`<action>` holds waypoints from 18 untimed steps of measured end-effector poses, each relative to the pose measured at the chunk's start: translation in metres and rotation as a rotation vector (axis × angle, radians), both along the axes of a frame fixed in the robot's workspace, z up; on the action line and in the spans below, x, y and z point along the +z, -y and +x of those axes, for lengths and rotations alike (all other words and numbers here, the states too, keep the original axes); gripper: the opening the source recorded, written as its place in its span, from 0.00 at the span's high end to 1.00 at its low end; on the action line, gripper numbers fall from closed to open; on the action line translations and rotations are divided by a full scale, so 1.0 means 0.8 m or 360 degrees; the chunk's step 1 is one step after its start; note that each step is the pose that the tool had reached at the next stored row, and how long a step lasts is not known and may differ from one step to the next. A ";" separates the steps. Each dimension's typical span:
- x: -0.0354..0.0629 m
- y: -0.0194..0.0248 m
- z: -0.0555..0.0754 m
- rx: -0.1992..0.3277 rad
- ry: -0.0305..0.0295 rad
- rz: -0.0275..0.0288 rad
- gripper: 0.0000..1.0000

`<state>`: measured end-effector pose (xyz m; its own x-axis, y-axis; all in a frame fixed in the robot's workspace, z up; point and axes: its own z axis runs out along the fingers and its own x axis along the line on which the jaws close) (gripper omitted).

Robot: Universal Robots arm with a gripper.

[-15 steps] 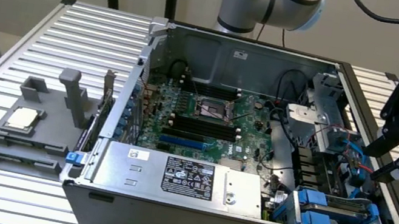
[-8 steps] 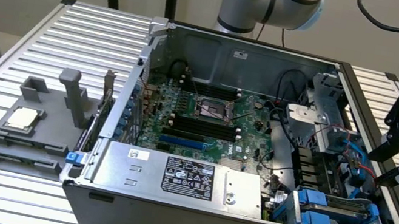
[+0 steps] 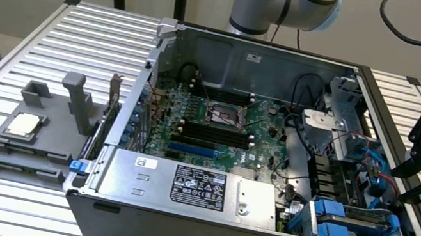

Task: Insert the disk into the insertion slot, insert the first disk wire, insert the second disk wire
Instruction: 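Insert the first disk wire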

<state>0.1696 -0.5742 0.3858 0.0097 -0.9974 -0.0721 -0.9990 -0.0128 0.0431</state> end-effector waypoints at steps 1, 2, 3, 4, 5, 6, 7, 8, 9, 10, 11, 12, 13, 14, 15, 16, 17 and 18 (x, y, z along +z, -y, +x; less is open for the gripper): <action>-0.002 0.0000 0.000 0.0000 0.00001 -0.00018 0.60; -0.005 0.0000 0.000 0.0000 0.00001 -0.00036 0.60; -0.007 -0.0001 0.000 0.0000 0.00001 -0.00062 0.60; -0.009 -0.0002 0.000 0.0000 0.00001 -0.00091 0.60; -0.011 -0.0004 0.000 0.0000 0.00001 -0.00116 0.60; -0.014 -0.0008 0.000 0.0000 0.00001 -0.00142 0.60; -0.016 -0.0013 0.000 0.0000 0.00001 -0.00180 0.60; -0.018 -0.0016 0.000 0.0000 0.00003 -0.00231 0.60; -0.019 -0.0019 0.000 0.0000 0.00004 -0.00297 0.60; -0.021 -0.0021 -0.001 0.0000 0.00005 -0.00367 0.60; -0.022 -0.0024 -0.003 0.0000 0.00009 -0.00427 0.60; -0.023 -0.0030 -0.005 0.0000 0.00015 -0.00483 0.60; -0.025 -0.0037 -0.008 0.0000 0.00025 -0.00531 0.60; -0.026 -0.0052 -0.011 0.0001 0.00044 -0.00578 0.60; -0.027 -0.0074 -0.013 0.0001 0.00068 -0.00614 0.60; -0.028 -0.0101 -0.014 0.0001 0.00089 -0.00631 0.60; -0.029 -0.0131 -0.014 0.0001 0.00105 -0.00641 0.60; -0.030 -0.0159 -0.014 0.0001 0.00110 -0.00652 0.60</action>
<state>0.1585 -0.5614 0.3620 0.0107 -0.9995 -0.0311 -0.9993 -0.0119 0.0367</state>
